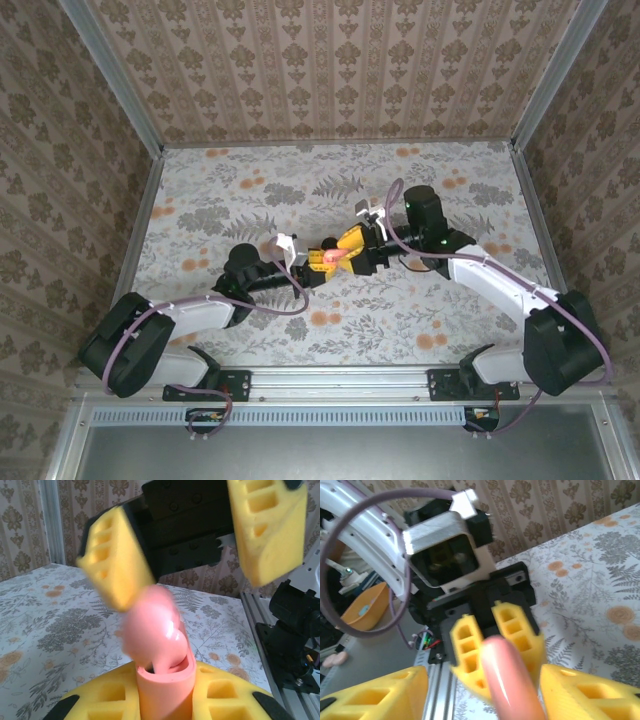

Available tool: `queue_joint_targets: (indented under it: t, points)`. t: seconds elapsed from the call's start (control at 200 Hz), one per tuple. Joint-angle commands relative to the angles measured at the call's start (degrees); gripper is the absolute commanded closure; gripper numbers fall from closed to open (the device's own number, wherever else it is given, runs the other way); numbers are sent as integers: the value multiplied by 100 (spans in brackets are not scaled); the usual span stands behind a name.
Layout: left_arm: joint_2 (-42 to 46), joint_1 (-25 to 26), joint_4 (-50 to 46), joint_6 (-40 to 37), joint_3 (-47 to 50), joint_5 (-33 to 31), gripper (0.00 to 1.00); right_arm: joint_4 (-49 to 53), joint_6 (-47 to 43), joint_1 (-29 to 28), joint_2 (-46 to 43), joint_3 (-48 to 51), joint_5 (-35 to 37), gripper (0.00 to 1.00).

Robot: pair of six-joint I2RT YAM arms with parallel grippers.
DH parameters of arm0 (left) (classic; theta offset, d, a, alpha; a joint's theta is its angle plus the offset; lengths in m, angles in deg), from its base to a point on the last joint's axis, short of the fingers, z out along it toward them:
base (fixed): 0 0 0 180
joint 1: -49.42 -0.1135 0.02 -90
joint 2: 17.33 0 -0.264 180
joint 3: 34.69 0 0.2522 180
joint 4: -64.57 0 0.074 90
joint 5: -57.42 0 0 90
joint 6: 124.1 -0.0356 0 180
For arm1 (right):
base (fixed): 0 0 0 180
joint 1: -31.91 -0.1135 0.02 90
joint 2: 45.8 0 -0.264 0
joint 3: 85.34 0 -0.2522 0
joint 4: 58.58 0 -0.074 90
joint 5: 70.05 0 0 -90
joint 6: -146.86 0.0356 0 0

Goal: Insert wireless bluetooth earbuds into charging case

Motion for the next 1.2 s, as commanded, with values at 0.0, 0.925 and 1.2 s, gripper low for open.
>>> queue_joint_targets:
  t: [0.0,0.925,1.2]
  points:
    - [20,-57,247,-15,-97,-165,82,-14,73,104,-525,183,-369,41]
    - [-58,-64,559,293,-236,653,82,1008,-2828,-131,-30,-118,79,55]
    - [-36,-64,479,241,-218,611,78,1333,-3088,-134,22,-249,81,85]
